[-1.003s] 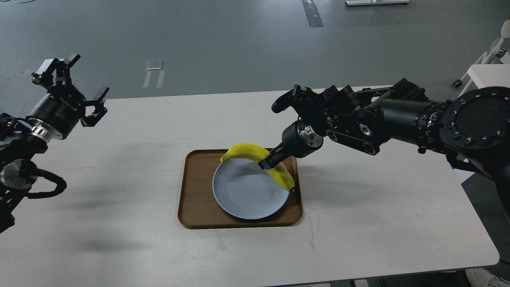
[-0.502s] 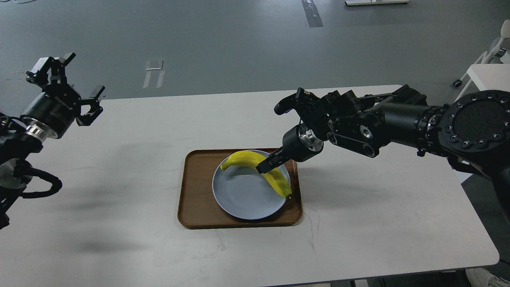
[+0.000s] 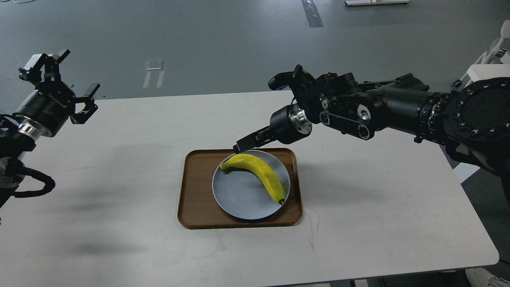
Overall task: Place banana on plate with both arms
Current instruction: 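Lower the banana onto the plate and open the right gripper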
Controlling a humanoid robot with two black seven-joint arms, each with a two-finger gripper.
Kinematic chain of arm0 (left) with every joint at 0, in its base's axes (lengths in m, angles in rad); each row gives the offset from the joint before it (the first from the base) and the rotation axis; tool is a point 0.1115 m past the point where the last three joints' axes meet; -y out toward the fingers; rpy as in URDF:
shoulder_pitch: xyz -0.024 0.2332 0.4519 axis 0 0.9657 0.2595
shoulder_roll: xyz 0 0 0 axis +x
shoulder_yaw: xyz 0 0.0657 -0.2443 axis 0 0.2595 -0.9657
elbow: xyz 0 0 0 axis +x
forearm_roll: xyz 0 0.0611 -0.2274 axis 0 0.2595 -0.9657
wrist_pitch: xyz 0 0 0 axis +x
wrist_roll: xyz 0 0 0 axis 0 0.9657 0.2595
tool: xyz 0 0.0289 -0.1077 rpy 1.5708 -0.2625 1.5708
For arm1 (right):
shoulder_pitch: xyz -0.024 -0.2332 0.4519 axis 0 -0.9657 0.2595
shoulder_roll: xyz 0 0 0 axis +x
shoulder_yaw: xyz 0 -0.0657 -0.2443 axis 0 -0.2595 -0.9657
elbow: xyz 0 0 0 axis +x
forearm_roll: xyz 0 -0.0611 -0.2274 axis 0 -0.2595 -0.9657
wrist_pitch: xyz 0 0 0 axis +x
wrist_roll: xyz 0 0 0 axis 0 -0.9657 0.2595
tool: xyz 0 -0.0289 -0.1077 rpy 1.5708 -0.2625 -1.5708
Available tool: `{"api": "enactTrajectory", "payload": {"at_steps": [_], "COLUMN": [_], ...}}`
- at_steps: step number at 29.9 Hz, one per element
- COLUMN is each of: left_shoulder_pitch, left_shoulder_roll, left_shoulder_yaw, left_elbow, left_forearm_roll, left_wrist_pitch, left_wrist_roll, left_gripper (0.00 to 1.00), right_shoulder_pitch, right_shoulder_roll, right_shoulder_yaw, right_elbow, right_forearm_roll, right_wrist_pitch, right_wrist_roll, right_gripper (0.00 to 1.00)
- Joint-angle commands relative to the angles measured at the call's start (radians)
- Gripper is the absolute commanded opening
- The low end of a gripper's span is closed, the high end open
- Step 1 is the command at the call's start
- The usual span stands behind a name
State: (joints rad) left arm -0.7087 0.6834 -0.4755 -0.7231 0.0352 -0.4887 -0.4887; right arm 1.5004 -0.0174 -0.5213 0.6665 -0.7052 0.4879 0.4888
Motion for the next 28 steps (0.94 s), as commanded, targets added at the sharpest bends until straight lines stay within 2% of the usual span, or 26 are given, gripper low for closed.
{"api": "enactTrajectory", "payload": {"at_steps": [1,6,10,16,22,28], "left_shoulder_pitch": [0.000,0.002,0.009,0.018,0.035,0.040], "left_shoulder_roll": [-0.007,-0.018,-0.050,-0.093,-0.152,-0.183], "left_shoulder_yaw": [0.001,0.001,0.005,0.017,0.018,0.018], "left_elbow": [0.001,0.001,0.002,0.010,0.017,0.036], "left_forearm_roll": [0.000,0.002,0.002,0.008,0.018,0.018], "left_wrist_pitch": [0.000,0.000,0.000,0.000,0.000,0.000], "left_wrist_roll": [0.000,0.000,0.000,0.000,0.000,0.000], "left_gripper": [1.00,1.00,1.00,1.00,1.00,1.00], "right_shoulder_pitch": [-0.026,-0.181,-0.398,-0.633,-0.730,-0.779], "right_shoulder_roll": [-0.116,-0.266,-0.357,-0.372,-0.363,-0.354], "right_shoulder_yaw": [0.156,0.371,0.602,0.852,0.966,1.000], "right_elbow": [0.002,0.005,0.004,0.002,0.002,0.002], "right_forearm_roll": [0.133,0.291,0.417,0.449,0.449,0.449], "right_wrist_pitch": [-0.002,-0.003,-0.005,-0.014,-0.014,-0.014], "right_wrist_roll": [0.000,0.000,0.000,0.000,0.000,0.000], "right_gripper": [0.99,1.00,1.00,1.00,1.00,1.00]}}
